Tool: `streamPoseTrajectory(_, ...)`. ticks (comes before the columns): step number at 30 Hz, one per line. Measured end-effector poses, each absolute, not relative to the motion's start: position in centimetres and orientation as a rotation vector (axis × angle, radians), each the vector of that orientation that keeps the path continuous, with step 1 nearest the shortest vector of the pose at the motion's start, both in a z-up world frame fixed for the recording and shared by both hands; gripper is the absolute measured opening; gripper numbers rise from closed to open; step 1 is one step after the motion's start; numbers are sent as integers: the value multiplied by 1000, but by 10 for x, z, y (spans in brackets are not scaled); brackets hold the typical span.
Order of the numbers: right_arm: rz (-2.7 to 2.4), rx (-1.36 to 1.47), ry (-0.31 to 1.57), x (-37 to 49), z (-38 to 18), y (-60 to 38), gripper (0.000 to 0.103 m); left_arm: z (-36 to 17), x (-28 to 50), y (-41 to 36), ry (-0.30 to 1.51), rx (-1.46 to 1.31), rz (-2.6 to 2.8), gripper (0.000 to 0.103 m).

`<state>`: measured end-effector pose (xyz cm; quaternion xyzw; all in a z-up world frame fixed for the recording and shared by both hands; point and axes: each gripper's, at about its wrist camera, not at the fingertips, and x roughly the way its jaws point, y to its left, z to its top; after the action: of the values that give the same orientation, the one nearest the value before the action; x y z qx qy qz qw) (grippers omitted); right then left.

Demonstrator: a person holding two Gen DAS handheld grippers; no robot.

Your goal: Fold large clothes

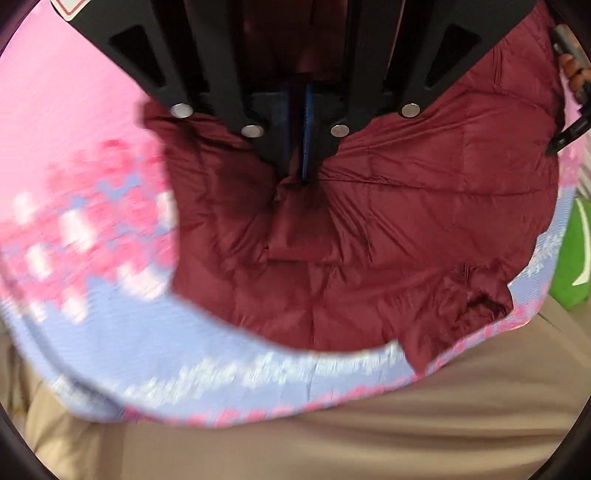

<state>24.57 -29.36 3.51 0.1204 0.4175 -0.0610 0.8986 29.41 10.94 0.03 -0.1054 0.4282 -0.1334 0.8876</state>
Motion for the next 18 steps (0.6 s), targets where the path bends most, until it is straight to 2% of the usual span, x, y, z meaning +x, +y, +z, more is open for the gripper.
streamPoseTrajectory(2, -174, 200, 790, 230, 61, -290, 24, 8, 276, 123, 869, -196, -284, 10)
streamPoseTrajectory(5, -63, 237, 752, 224, 93, -273, 24, 9, 253, 129, 860, -112, -278, 23)
streamPoseTrajectory(10, 336, 218, 845, 263, 104, -157, 24, -4, 247, 123, 855, -85, -287, 23)
streamPoseTrajectory(12, 420, 171, 883, 280, 98, -109, 21, -9, 251, 123, 854, -108, -281, 22)
streamPoseTrajectory(14, 483, 90, 915, 294, 92, -52, 10, -14, 255, 124, 861, -124, -275, 21)
streamPoseTrajectory(16, 533, 17, 933, 306, 83, -4, 3, -18, 254, 126, 850, -125, -259, 13)
streamPoseTrajectory(18, 552, -32, 946, 314, 73, 27, 2, -20, 251, 129, 838, -130, -251, 8)
